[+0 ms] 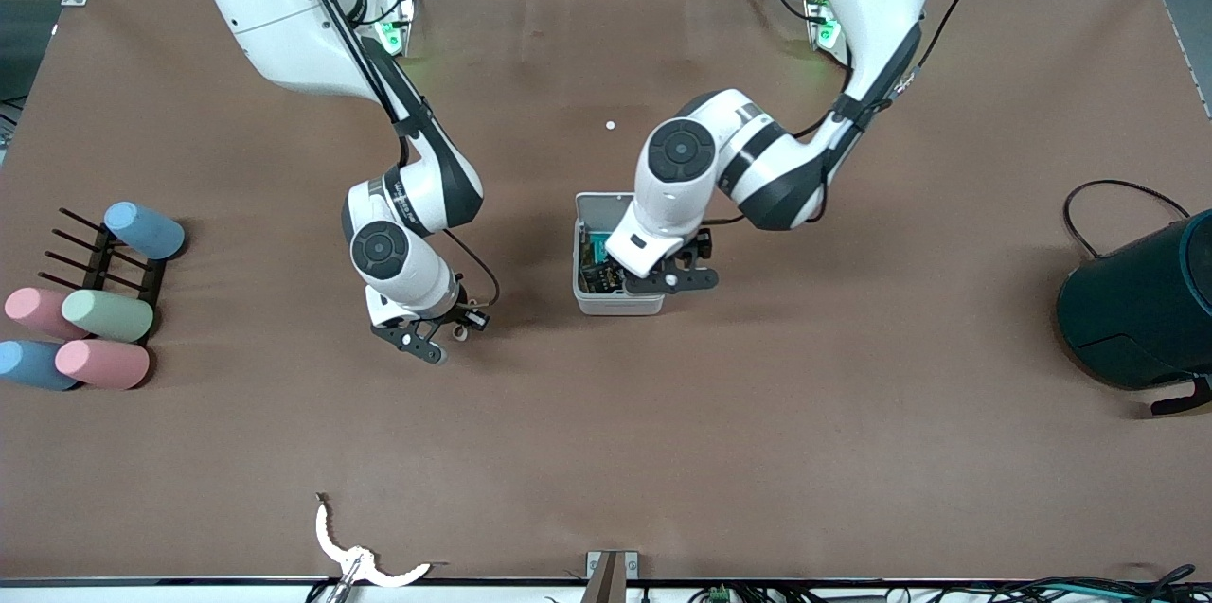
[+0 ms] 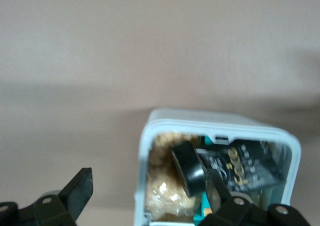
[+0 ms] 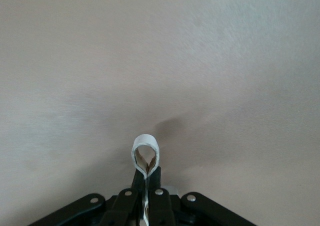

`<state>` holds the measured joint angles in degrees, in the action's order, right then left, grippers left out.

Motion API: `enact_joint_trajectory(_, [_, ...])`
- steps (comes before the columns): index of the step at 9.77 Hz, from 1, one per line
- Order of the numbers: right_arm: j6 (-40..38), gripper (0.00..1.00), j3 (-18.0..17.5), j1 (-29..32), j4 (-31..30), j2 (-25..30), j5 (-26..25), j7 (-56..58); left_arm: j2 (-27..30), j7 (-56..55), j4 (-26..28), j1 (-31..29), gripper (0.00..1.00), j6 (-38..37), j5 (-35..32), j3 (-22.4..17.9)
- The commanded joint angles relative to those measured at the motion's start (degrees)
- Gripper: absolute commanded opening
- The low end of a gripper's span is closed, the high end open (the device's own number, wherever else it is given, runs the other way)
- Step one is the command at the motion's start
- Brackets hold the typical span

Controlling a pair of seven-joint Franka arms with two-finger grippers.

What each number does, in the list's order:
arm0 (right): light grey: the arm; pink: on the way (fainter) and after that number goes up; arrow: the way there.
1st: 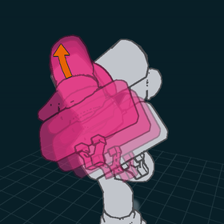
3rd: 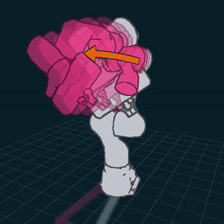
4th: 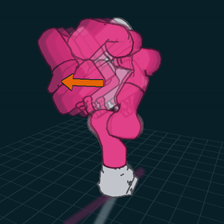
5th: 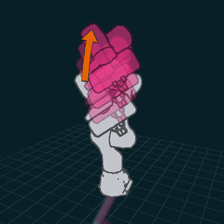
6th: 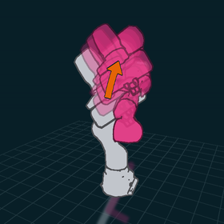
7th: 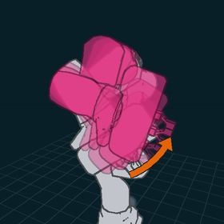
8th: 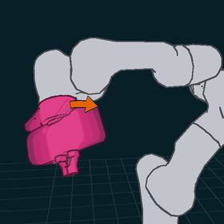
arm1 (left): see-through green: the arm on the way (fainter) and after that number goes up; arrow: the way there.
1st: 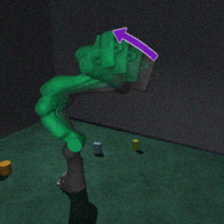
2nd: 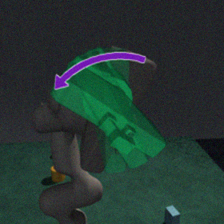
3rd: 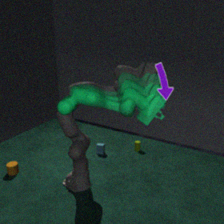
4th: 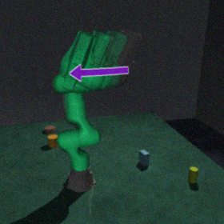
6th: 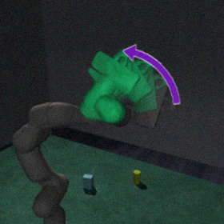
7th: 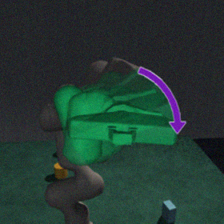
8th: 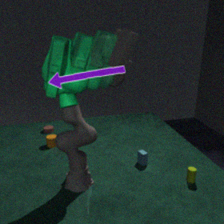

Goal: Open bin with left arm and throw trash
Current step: 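Drop the tape into the bin while the right gripper grasps the white clip, then lift the clip with the right gripper while the left gripper withdraws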

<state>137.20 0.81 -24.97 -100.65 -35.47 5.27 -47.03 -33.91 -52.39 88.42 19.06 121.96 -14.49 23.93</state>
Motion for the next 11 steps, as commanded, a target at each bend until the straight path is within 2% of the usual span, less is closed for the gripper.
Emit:
enact_joint_trajectory(1, [-8.5,0.0,-0.89,0.37,5.69,3.3,-0.17,-1.92,6.9,2.62,0.52,-7.34,1.0,-5.74,-0.45,1.2])
enact_joint_trajectory(3, [-14.92,0.0,-1.51,-2.86,12.63,3.48,-0.08,-6.99,11.56,14.96,0.17,-13.49,1.0,-12.76,1.03,1.38])
enact_joint_trajectory(6, [-14.51,0.0,-1.6,-10.86,14.51,3.22,0.62,-14.74,18.24,35.02,0.17,-25.35,1.0,-19.64,7.62,1.47])
enact_joint_trajectory(9, [-12.23,0.0,-1.51,-14.65,16.79,2.69,2.46,-16.16,26.23,40.59,0.26,-29.6,1.0,-26.49,10.0,1.04])
enact_joint_trajectory(11, [-7.93,0.0,-1.51,-17.29,16.8,1.55,2.38,-19.04,30.54,42.8,-0.18,-30.4,1.0,-32.99,11.68,-1.15])
